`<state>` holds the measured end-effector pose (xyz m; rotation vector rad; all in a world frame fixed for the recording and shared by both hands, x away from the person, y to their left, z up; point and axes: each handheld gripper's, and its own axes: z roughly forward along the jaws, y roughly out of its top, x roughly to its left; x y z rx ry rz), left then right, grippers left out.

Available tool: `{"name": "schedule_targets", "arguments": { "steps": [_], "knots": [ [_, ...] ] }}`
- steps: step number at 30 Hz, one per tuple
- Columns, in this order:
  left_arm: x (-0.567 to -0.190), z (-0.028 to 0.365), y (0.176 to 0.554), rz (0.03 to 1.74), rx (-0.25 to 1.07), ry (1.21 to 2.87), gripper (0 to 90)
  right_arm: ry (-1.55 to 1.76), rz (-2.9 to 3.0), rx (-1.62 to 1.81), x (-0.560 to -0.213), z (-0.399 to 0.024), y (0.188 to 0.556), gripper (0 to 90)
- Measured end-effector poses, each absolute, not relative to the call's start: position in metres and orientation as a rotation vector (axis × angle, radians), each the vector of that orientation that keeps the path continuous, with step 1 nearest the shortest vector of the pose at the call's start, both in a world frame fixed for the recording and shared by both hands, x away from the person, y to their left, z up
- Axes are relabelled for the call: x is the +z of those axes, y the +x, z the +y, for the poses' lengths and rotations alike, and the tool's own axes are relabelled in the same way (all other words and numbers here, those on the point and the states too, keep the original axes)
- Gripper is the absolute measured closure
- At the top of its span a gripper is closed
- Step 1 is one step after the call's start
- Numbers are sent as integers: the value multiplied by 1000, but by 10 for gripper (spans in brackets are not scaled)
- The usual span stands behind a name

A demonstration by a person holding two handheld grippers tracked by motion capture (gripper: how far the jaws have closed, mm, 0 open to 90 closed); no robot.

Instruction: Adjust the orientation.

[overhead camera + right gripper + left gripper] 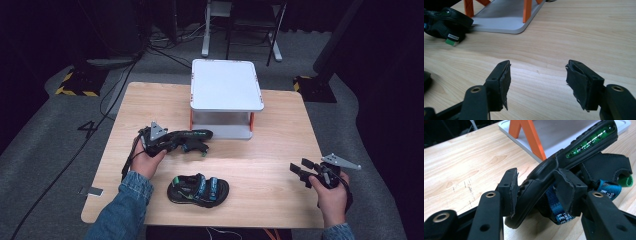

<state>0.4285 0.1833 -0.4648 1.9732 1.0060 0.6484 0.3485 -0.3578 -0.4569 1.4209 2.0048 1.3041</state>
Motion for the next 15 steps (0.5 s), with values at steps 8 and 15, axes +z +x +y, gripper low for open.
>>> {"name": "schedule_targets", "arguments": {
  "steps": [8,15],
  "knots": [
    [-449,180,413,997,698,1959,374,1437,1976,1308,-455,-367,341,365],
    [-443,152,389,891,525,2079,456,1407,2015,1318,-455,-355,350,363]
  ]
}}
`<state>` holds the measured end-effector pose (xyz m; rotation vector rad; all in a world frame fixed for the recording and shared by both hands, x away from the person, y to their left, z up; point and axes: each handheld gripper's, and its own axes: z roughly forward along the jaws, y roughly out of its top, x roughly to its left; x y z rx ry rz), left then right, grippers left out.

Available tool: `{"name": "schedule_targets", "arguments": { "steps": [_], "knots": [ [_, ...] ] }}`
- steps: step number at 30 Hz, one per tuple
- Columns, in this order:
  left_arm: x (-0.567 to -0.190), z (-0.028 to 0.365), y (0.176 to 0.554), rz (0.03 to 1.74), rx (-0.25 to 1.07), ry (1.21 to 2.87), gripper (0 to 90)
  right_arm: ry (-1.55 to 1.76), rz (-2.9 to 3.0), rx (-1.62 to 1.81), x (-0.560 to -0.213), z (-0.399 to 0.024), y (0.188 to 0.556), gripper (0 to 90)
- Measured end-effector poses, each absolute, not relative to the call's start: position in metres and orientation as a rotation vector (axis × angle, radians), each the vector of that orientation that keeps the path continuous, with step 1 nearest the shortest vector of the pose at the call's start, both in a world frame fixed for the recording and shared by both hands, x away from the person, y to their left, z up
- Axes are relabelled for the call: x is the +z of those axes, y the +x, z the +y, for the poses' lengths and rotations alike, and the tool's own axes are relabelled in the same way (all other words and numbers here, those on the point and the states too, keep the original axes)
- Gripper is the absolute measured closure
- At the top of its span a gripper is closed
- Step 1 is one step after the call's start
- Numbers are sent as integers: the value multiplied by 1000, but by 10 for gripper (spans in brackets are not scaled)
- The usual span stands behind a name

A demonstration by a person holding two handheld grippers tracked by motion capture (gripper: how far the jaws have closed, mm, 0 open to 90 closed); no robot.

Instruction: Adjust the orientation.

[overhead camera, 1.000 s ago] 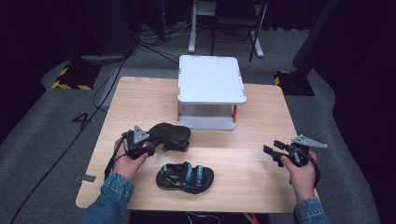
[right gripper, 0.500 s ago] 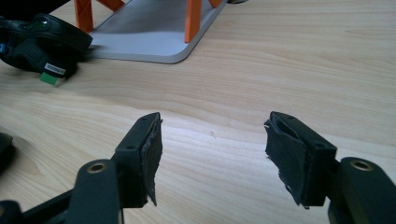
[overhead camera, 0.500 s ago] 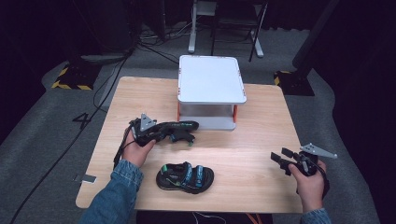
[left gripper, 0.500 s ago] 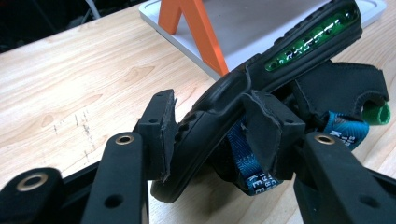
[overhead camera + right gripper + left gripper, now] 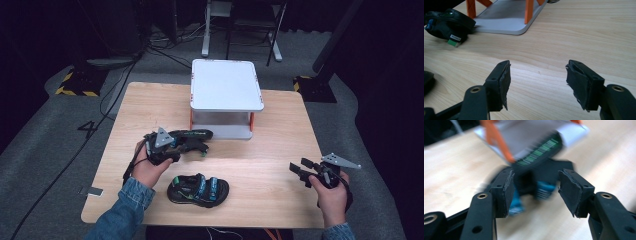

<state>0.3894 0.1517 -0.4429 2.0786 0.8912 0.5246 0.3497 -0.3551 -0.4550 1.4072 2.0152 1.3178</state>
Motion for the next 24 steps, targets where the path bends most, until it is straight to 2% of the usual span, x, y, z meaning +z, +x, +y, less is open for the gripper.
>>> {"name": "schedule_targets", "arguments": {
  "steps": [3,7,12,15,17,24],
  "knots": [
    [-452,144,391,893,484,2125,434,1391,2030,1320,-455,-350,351,363],
    [-469,133,398,921,523,2165,322,1389,2043,1318,-456,-348,351,362],
    [-484,124,410,937,499,2198,334,1406,2038,1307,-458,-351,347,361],
    [-484,123,414,934,561,2218,457,1412,2035,1299,-459,-355,344,361],
    [-483,125,416,926,571,2221,598,1421,2030,1293,-459,-356,342,361],
    [-474,132,416,880,591,2178,655,1418,2030,1275,-460,-358,338,370]
  ]
}}
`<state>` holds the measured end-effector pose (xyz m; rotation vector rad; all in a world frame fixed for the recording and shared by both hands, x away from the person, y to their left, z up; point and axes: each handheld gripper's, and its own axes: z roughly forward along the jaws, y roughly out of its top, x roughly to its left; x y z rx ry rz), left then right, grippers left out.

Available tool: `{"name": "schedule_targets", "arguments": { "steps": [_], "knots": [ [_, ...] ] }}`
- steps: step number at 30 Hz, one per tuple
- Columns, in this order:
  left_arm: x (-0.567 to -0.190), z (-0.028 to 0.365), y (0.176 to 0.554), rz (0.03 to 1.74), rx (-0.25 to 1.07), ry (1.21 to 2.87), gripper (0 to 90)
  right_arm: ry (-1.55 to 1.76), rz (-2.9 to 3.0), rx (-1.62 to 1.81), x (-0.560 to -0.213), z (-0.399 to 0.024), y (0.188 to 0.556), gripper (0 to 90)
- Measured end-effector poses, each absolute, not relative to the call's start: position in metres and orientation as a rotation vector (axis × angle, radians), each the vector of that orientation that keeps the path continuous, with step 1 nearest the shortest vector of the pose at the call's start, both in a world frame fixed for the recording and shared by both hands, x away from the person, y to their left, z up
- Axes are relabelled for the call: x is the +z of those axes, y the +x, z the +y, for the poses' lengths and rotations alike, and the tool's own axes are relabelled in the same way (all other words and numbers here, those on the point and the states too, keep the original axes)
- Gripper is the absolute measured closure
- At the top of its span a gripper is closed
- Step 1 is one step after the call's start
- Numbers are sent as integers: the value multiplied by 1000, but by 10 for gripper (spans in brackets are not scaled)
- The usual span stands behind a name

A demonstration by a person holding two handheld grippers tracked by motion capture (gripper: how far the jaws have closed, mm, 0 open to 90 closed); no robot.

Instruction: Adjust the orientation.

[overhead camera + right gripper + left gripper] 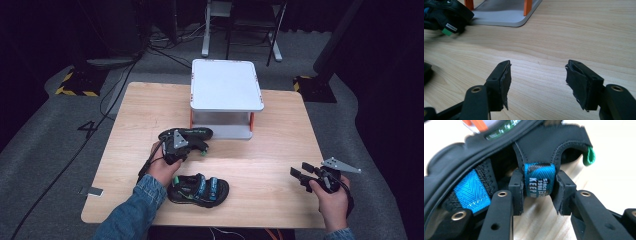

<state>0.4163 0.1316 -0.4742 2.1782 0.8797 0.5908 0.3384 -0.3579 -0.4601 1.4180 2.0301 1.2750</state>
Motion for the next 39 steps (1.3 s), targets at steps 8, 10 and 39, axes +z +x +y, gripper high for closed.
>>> {"name": "schedule_targets", "arguments": {
  "steps": [8,10,39],
  "knots": [
    [-429,159,397,849,525,2169,665,1402,2053,1277,-461,-351,346,371],
    [-425,165,392,842,497,2184,664,1387,2066,1283,-461,-348,350,370],
    [-465,172,417,1013,584,1891,416,1322,2155,1272,-465,-320,362,358]
  ]
}}
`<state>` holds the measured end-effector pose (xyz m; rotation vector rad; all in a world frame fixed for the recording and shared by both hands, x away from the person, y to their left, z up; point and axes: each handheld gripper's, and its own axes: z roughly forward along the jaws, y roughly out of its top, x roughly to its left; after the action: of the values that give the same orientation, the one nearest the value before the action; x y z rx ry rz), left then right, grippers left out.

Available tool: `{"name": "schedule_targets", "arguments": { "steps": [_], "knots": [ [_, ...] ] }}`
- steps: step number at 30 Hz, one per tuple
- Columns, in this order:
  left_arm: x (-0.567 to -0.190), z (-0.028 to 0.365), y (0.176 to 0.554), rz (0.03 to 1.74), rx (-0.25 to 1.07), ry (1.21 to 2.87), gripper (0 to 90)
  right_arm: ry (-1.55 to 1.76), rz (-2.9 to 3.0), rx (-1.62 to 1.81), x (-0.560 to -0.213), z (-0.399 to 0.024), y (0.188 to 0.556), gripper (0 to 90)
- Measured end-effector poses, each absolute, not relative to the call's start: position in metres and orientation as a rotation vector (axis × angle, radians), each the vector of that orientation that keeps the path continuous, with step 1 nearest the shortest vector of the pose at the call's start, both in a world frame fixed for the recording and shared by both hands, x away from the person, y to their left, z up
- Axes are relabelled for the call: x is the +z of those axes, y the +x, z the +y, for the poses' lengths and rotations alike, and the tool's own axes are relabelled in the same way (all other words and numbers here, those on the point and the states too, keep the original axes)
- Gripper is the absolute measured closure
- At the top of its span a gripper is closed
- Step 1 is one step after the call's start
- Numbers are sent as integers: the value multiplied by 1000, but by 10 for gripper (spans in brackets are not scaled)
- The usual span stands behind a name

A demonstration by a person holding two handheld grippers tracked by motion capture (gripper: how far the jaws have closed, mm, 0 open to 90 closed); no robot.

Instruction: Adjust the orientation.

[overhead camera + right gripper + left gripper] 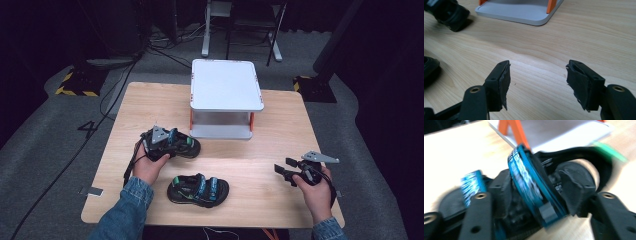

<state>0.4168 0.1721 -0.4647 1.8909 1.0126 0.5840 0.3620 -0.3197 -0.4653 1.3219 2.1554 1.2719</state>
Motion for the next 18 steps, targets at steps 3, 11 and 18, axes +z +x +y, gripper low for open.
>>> {"name": "schedule_targets", "arguments": {
  "steps": [3,11,18],
  "knots": [
    [-465,167,422,1020,605,1932,435,1346,2137,1264,-466,-326,358,357],
    [-443,161,419,994,696,1879,436,1385,2095,1254,-465,-341,346,356],
    [-444,123,422,931,535,1984,459,1401,2078,1240,-466,-348,336,355]
  ]
}}
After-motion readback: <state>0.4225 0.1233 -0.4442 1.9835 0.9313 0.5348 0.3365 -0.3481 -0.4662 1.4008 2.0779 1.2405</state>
